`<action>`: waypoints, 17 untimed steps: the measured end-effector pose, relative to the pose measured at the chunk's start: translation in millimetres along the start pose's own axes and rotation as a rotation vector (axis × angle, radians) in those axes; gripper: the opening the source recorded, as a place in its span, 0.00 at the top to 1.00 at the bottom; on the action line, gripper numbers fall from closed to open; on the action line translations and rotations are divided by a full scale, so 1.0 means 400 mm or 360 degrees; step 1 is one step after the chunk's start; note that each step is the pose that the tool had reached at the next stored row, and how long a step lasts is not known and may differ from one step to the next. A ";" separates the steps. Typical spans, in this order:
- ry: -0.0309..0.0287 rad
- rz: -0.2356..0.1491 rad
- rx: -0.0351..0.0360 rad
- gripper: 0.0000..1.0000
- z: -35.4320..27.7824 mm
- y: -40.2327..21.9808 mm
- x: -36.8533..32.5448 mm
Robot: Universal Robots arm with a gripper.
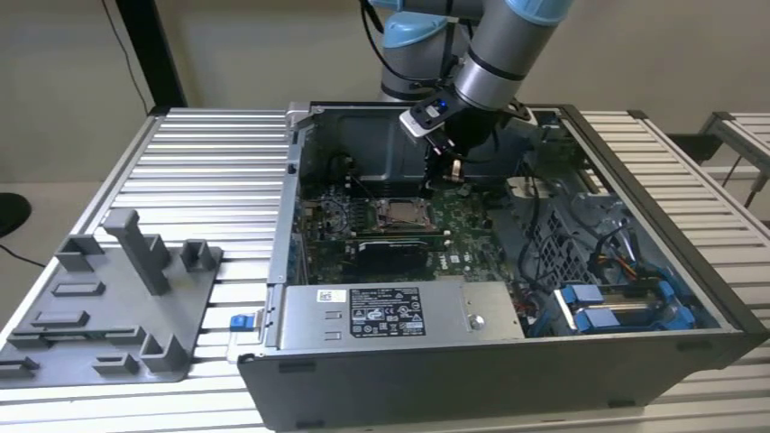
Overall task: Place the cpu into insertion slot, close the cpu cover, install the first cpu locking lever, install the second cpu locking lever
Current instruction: 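Close the cpu cover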
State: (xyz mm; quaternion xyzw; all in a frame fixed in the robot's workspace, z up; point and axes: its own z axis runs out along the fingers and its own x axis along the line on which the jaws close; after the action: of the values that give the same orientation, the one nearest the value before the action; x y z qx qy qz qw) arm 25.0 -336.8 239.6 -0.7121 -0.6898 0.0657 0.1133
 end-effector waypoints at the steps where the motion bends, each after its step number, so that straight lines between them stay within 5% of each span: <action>1: 0.00000 0.0000 0.0000 1.00 0.000 0.000 0.000; 5: -0.00001 0.0000 0.0000 1.00 0.004 -0.011 0.000; 10: 0.00009 -0.0003 -0.0032 1.00 0.030 -0.064 -0.003; 15: 0.00013 -0.0004 -0.0047 1.00 0.054 -0.115 -0.003; 17: 0.00018 -0.0005 -0.0062 1.00 0.066 -0.136 -0.004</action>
State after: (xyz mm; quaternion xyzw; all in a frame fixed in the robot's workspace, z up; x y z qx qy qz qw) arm -34.3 -335.5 227.6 -0.7132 -0.6919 0.0518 0.0999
